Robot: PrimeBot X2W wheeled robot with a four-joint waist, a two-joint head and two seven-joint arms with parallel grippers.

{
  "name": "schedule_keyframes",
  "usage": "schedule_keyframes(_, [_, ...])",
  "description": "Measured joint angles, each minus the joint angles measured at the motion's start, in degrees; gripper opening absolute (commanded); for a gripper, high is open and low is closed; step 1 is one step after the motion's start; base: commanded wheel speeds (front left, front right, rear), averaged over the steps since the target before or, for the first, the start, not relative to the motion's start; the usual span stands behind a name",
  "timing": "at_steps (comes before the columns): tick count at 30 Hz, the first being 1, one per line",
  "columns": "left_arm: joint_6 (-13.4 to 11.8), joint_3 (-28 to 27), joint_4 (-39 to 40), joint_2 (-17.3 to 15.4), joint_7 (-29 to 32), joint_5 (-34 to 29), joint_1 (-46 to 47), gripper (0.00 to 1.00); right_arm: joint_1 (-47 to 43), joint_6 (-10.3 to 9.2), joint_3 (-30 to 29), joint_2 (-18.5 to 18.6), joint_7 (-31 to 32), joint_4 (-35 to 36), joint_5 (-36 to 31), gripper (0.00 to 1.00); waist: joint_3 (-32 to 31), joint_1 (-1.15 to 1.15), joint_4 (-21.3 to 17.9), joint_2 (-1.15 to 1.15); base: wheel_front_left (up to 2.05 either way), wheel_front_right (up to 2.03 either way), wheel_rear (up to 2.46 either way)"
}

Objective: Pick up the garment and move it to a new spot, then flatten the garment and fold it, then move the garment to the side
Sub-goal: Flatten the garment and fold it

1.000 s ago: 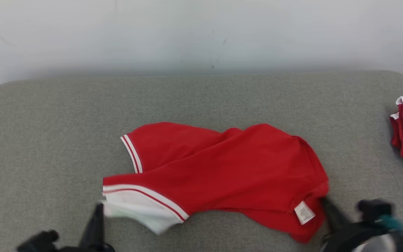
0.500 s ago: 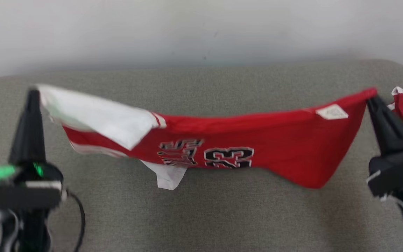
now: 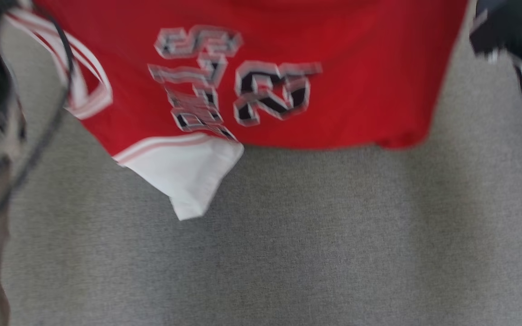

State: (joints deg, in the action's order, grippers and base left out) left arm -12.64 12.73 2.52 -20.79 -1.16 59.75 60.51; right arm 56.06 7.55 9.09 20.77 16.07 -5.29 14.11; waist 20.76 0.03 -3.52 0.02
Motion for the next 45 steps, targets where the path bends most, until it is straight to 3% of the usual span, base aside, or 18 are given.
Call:
schedule_keyframes(3, [1.14, 0.42, -5.87, -0.15, -3.28, -4.34, 9.84, 0.0, 8.72, 0.0, -0.15, -2.58, -3.24, -7.55, -4.05, 0.0, 3.8, 0.0, -0.79, 0.0, 0.0, 0.0, 0.0])
schedule_keyframes(7, [3.67, 2.14, -10.27, -1.34, -9.65, -11.57, 21.04, 0.0, 17.91, 0.0, -5.17, -5.77, -10.65, -14.37, -10.05, 0.0, 8.14, 0.01, -2.03, 0.0, 0.0, 0.0, 0.0])
schedule_keyframes(12, [11.35, 4.6, -7.32, 0.97, -13.47, -18.46, 32.23, 0.0, 24.91, 0.0, -12.35, -7.09, -19.78, -17.49, -17.82, 0.0, 11.84, -0.01, -3.47, 0.0, 0.0, 0.0, 0.0])
schedule_keyframes(16, [15.86, -1.42, -2.88, 4.44, -13.89, -19.59, 33.14, 0.0, 24.43, -0.01, -12.55, -6.87, -23.37, -19.27, -22.59, 0.0, 13.64, -0.02, -3.98, 0.0, 0.0, 0.0, 0.0])
schedule_keyframes(20, [18.78, -0.63, -6.05, 3.78, -13.83, -21.4, 19.58, 0.0, 19.22, 0.0, -8.8, -6.54, -23.72, -24.55, -24.91, 0.0, 14.29, -0.02, -3.66, 0.0, 0.0, 0.0, 0.0])
schedule_keyframes(24, [19.28, -4.3, -7.9, 4.17, -13.88, -21.17, 4.14, 0.0, 14.0, 0.0, -3.02, -6.98, -24.17, -31.0, -24.73, 0.0, 14.37, -0.02, -3.7, 0.0, 0.0, 0.0, 0.0])
schedule_keyframes(30, [19.79, -11.03, -3.96, 9.65, -13.89, -17.34, -14.73, 0.0, 8.66, 0.0, 3.8, -4.87, -24.18, -36.05, -19.49, 0.0, 13.15, -0.02, -2.94, 0.0, 0.0, 0.0, 0.0])
schedule_keyframes(32, [19.9, -10.92, -2.4, 10.42, -13.89, -16.07, -21.39, 0.0, 5.44, 0.0, 4.98, -3.99, -22.94, -36.35, -16.23, 0.0, 12.07, -0.03, -2.55, -0.02, 0.0, 0.0, 0.0])
schedule_keyframes(38, [20.05, -9.44, -0.66, 11.39, -12.48, -6.28, -42.41, 0.0, -8.84, 0.0, 5.92, -0.79, -13.65, -33.87, -4.54, 0.0, 6.89, -0.04, -1.29, -0.02, 0.0, 0.0, 0.0])
schedule_keyframes(45, [20.04, -7.97, 0.07, 9.65, -2.55, 9.65, -61.35, 0.0, -26.11, 0.01, 0.08, 0.82, -9.88, -26.05, 2.35, 0.0, -0.66, -0.05, 0.06, -0.03, 0.0, 0.0, 0.0])
